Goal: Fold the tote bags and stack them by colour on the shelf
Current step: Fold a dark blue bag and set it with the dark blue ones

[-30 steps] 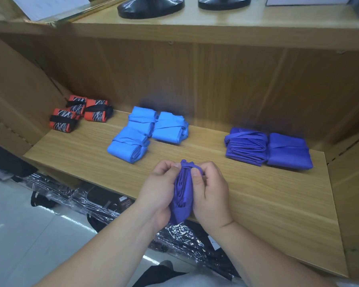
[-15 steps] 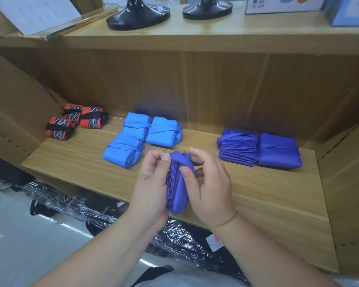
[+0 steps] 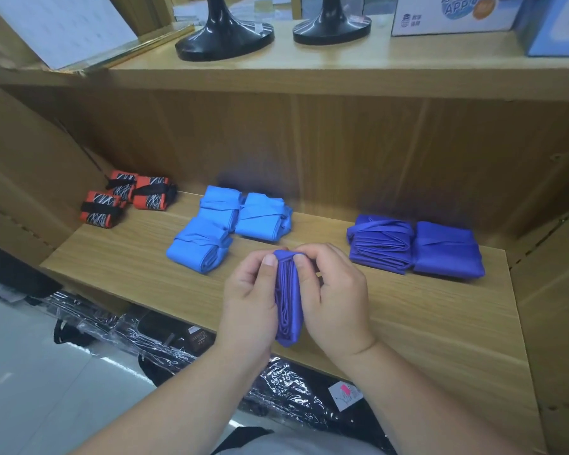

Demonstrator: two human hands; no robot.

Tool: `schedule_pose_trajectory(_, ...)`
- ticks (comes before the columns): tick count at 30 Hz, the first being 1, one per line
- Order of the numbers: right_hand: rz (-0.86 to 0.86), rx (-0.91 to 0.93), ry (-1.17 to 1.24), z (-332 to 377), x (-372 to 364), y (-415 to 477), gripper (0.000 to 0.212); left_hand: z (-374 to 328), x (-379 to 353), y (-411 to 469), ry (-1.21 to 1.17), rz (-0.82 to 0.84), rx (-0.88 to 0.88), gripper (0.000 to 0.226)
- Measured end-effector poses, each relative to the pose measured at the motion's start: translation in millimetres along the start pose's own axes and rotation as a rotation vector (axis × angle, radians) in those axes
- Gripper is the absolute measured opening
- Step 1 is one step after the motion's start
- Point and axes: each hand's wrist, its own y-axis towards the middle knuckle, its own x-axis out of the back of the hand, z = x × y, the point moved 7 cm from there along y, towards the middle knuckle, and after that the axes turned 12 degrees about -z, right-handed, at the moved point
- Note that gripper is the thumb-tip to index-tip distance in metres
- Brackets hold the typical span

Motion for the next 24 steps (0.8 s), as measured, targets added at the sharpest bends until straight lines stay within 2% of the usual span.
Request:
schedule_pose_trajectory(3, 0.051, -0.04, 0.092, 0.6, -2.8, 0.2, 0.015, -6.0, 4.5, 7.4, 0.042, 0.004, -0.071, 0.029)
schedule_pose_trajectory(8, 0.266, -0.178, 0.256, -5.4, -6.2, 2.6, 0.022, -13.8, 8.1, 19.5, 0.118, 0.093, -0.156, 0.029)
schedule_pose_trajectory(11, 0.239, -0.164, 0.218, -3.6, -2.6, 4.2, 0.008, -13.1, 5.9, 20.3, 0.115, 0.141, -0.156, 0.028)
schedule_pose_trajectory(13, 0.212, -0.188, 0.198, -4.3, -2.2, 6.0, 0.007, -10.4, 4.8, 19.3, 0.089, 0.139, -0.123, 0.028)
schedule_pose_trajectory(16, 0.235, -0.363, 0.236, -10.1, -8.8, 3.7, 0.017, -8.6, 4.3, 18.0, 0.063, 0.121, -0.085, 0.029)
schedule_pose_trajectory(19, 0.279, -0.622, 0.374, -15.1, -21.2, -4.1, 0.02, -7.3, 6.7, 22.1, 0.08, 0.117, -0.099, 0.03)
schedule_pose_trajectory(22, 0.401, -0.857, 0.507, -22.6, -30.2, -8.0, 0.022, -2.2, 7.4, 23.7, 0.06, 0.14, -0.048, 0.03)
schedule_pose_trajectory(24, 0.479, -0.913, 0.553, -24.5, -31.7, -7.4, 0.023, -0.2, 5.8, 22.0, 0.05, 0.16, -0.018, 0.028)
